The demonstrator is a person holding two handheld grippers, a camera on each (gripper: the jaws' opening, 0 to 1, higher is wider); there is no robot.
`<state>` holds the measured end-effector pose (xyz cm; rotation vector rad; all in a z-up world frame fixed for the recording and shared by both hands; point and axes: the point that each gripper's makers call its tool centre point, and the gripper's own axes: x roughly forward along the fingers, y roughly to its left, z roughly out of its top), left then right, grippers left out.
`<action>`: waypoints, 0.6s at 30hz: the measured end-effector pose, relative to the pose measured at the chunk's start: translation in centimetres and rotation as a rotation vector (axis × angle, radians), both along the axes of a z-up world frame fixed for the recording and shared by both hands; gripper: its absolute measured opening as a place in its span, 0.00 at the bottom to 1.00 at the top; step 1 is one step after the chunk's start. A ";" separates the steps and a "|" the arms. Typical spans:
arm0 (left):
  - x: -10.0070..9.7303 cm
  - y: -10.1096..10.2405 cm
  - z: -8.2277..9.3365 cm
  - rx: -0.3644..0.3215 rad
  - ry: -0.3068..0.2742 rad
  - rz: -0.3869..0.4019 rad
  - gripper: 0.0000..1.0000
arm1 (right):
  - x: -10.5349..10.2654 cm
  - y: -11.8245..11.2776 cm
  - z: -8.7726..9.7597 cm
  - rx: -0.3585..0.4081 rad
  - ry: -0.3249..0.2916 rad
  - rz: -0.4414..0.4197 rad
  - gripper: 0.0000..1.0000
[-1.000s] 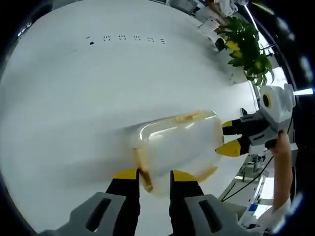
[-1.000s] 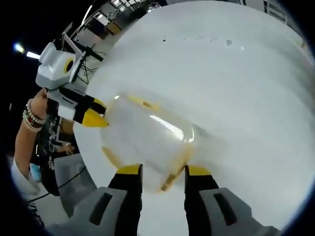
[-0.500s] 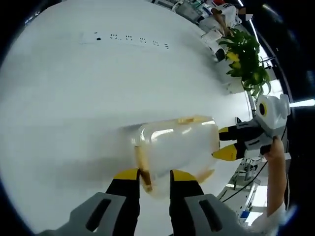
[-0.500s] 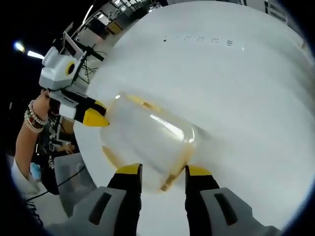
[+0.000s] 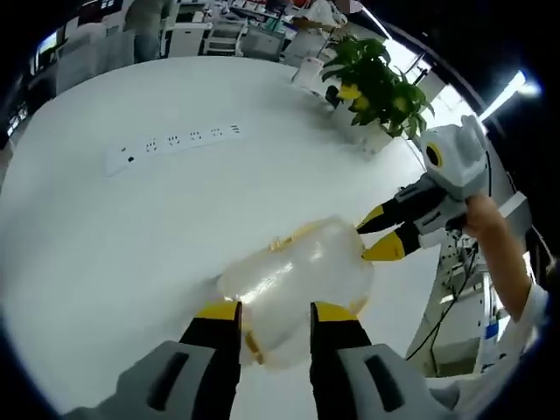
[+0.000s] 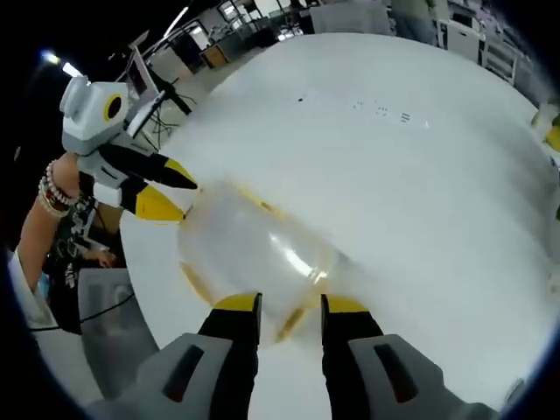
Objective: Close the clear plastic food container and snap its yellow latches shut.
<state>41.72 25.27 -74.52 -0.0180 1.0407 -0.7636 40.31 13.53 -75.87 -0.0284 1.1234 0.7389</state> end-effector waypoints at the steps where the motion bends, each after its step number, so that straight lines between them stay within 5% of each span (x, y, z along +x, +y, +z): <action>1: -0.2 -0.4 0.0 -0.020 0.001 -0.001 0.16 | 0.0 0.5 0.6 0.026 -0.009 0.013 0.16; 7: -1.4 -3.3 -0.3 -0.153 0.026 0.002 0.02 | 0.4 3.0 1.0 0.097 -0.004 0.019 0.06; 18: -2.0 -5.3 -1.4 -0.197 0.012 -0.034 0.00 | 2.2 6.5 0.5 0.144 -0.019 0.048 0.00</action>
